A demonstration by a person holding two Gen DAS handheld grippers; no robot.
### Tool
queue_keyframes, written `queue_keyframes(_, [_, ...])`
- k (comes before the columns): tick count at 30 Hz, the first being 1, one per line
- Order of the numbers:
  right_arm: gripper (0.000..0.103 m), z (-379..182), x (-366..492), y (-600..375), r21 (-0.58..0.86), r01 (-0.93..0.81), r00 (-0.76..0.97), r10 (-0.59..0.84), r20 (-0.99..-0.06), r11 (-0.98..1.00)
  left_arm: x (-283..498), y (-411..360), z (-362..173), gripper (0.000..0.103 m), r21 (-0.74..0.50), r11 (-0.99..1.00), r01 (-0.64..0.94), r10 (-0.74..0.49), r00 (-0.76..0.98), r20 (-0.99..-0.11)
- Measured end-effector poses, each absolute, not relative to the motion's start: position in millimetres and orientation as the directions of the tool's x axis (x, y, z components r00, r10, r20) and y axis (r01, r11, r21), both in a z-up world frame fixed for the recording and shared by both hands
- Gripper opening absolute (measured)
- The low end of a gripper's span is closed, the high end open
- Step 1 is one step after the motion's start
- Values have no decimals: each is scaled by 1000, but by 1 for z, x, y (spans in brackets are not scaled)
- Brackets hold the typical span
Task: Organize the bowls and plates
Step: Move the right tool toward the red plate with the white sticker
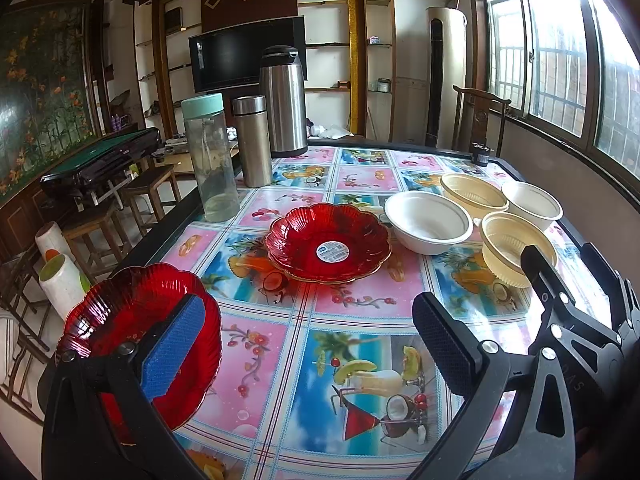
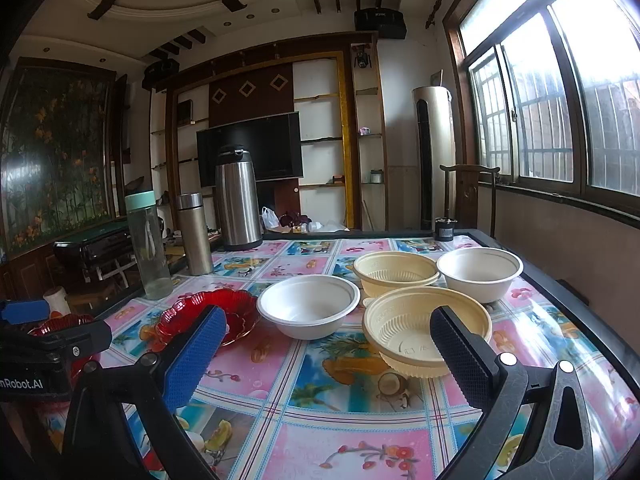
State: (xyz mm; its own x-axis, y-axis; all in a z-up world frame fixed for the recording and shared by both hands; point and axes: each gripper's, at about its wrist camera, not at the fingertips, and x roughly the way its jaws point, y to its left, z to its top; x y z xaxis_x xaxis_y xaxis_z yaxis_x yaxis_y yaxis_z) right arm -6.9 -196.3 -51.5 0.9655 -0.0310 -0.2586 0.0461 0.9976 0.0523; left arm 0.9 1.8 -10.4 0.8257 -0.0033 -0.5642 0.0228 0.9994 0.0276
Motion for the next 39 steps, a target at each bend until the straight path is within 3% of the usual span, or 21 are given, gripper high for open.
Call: queue_keyframes(39, [103, -54, 0, -194, 51, 34, 950, -16, -311, 998, 7, 3, -25, 103, 20, 999, 31, -13, 805, -593])
